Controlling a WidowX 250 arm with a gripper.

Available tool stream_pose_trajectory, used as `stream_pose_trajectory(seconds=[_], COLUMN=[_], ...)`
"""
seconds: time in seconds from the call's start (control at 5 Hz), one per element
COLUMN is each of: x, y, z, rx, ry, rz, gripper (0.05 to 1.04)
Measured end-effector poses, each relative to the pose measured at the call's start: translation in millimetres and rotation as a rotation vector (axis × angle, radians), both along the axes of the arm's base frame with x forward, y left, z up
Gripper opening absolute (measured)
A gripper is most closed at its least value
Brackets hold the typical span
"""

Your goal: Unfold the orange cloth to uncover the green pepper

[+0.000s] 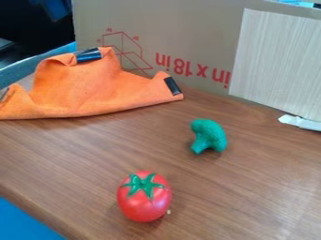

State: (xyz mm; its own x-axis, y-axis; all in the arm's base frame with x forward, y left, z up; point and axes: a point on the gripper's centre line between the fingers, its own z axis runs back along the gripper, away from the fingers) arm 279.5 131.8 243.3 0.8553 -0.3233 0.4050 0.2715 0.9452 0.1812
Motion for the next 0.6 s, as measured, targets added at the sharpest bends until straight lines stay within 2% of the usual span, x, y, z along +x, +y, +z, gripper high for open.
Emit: stream_pose_trajectory(seconds=[0.2,0.4,0.6], x=[2,18,35], y=[2,12,22], z=[-6.1,-22.9,-27.2], rx=[-0.010,-0.025,-0.013], ry=[0.016,0.052,0.041], rz=[0.005,0.061,0.095], gripper=[1.000,1.000,1.001])
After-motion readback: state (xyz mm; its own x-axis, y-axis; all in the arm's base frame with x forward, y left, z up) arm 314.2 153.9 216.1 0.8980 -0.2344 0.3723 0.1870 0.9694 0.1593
